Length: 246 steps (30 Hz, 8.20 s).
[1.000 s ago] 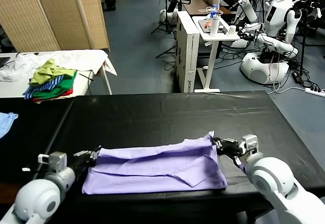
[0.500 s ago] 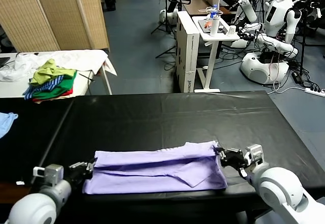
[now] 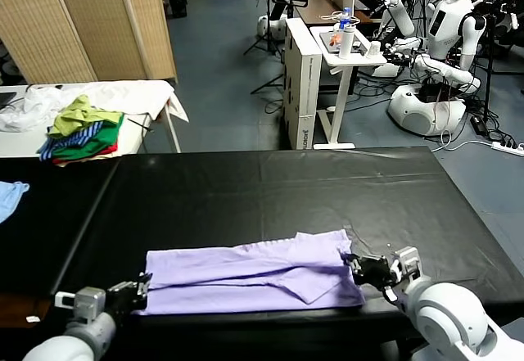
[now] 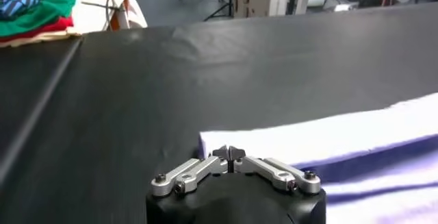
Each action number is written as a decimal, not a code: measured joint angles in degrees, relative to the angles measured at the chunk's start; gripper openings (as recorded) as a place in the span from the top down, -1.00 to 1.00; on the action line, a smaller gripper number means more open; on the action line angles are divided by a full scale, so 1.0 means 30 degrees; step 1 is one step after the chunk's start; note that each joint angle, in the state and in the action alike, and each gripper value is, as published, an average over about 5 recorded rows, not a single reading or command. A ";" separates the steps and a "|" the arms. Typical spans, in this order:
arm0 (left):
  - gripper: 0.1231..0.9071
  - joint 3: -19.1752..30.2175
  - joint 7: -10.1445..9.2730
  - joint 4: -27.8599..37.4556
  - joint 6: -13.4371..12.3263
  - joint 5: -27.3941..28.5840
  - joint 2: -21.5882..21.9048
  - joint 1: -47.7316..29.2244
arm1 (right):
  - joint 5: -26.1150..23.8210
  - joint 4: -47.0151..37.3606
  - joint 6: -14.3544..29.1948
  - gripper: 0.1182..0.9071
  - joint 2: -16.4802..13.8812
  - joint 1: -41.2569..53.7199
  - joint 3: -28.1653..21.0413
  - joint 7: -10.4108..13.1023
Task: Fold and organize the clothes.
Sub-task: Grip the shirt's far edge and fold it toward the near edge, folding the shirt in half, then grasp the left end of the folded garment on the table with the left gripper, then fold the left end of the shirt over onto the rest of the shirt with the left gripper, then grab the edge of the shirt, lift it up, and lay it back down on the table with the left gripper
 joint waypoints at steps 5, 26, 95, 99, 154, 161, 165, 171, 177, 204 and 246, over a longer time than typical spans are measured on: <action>0.79 0.0009 -0.0110 -0.0075 -0.0118 0.0938 -0.0505 0.0245 | 0.0070 0.0679 0.0000 0.46 -0.0108 -0.0661 0.0572 -0.0021; -1.00 -0.0040 -0.1005 0.0613 -0.1339 -0.0318 -0.2031 -0.1936 | -0.0647 -0.1134 0.1439 -1.00 0.3225 0.0327 0.1401 0.1421; -0.89 -0.0804 0.0871 0.1469 -0.3543 0.2905 -0.7204 -0.0156 | -0.0216 0.0127 0.2262 -1.00 0.3661 -0.2001 0.3956 0.0620; -0.68 -0.0814 0.1022 0.1721 -0.3794 0.2892 -0.7740 -0.0076 | -0.0232 0.0258 0.2285 -1.00 0.3662 -0.2192 0.4107 0.0568; 0.83 0.4242 -0.0897 -0.2246 -0.4391 0.2201 -0.7808 -0.0828 | -0.3665 0.0613 0.3483 -1.00 0.5990 -0.5178 0.4793 -0.0517; 0.83 0.6239 -0.0851 -0.1557 -0.4447 0.2191 -0.8551 -0.2069 | -0.4238 0.0768 0.3565 -1.00 0.6486 -0.5676 0.4924 -0.0625; 0.83 0.6988 -0.0799 -0.1417 -0.4476 0.2224 -0.8794 -0.2217 | -0.4400 0.0748 0.3610 -1.00 0.6635 -0.5797 0.4976 -0.0673; 0.83 0.7838 -0.0777 -0.1591 -0.4442 0.2284 -0.9290 -0.2240 | -0.4564 0.0657 0.3624 -1.00 0.6814 -0.5811 0.4839 -0.0694; 0.83 0.8206 -0.0640 -0.1260 -0.4611 0.2980 -0.9754 -0.2443 | -0.4743 0.0629 0.3649 -1.00 0.6960 -0.5862 0.4672 -0.0731; -0.37 0.9627 -0.0160 0.0871 -0.5731 0.5993 -1.1392 -0.2508 | -0.4424 0.1307 0.3878 -1.00 0.5706 -0.5605 0.3551 -0.1460; -1.00 0.2455 0.1576 0.2374 -0.8354 0.7061 -0.8717 -0.2123 | -0.4971 0.0003 0.4780 -1.00 0.5120 0.0695 -0.3765 -0.0703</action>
